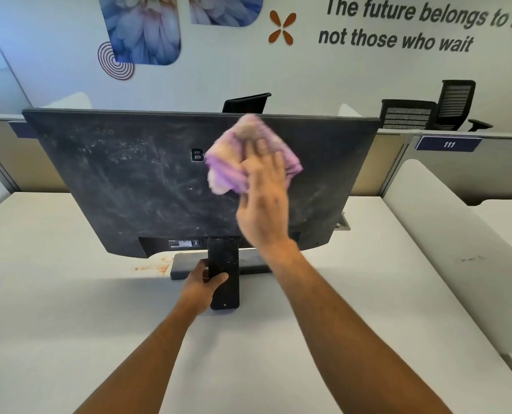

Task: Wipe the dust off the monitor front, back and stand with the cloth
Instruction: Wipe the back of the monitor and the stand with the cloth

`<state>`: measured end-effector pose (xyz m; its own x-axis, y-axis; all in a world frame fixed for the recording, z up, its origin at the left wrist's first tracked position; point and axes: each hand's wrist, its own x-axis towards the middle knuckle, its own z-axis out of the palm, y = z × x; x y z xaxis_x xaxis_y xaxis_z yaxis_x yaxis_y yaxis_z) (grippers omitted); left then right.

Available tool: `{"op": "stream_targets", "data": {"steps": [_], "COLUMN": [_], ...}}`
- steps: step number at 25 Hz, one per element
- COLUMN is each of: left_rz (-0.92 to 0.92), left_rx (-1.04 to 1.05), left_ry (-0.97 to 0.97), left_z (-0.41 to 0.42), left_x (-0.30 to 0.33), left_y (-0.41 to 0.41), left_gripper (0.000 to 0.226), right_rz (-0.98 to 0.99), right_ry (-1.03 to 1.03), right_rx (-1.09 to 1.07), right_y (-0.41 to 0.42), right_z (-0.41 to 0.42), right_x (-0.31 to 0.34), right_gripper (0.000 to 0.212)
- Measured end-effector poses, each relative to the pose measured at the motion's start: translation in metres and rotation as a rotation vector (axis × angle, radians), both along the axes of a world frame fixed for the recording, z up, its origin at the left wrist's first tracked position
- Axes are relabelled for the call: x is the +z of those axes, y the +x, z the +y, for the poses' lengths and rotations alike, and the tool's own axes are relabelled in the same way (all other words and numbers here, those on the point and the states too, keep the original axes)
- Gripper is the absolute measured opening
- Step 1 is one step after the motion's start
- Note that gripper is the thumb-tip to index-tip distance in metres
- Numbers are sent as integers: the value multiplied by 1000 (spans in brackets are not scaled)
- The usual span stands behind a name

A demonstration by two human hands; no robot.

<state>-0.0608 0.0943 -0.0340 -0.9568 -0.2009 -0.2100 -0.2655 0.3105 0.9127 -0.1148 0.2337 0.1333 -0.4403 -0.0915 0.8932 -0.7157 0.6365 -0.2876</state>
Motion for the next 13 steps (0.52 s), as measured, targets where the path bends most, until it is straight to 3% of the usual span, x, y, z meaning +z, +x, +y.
{"op": "stream_targets", "data": {"steps": [2, 5, 7, 10, 13], "left_rz": [19, 67, 50, 6, -2], "left_rx": [-9, -33, -23, -8, -13], "left_ry": [-16, -59, -29, 4, -12], "left_z": [0, -1, -2, 0, 1], "left_x": [0, 0, -2, -1, -2], "left_y": [-1, -2, -2, -1, -2], "left_gripper": [38, 40, 37, 33, 34], "right_rz": [-11, -51, 62, 269, 241], "right_ry": [162, 386, 271, -80, -44], "right_rx": [137, 288, 266, 21, -165], "right_y": [12, 29, 31, 8, -11], "right_z": [-19, -14, 0, 31, 44], "right_x": [-26, -48, -40, -6, 6], "right_gripper": [29, 47, 40, 29, 39]}}
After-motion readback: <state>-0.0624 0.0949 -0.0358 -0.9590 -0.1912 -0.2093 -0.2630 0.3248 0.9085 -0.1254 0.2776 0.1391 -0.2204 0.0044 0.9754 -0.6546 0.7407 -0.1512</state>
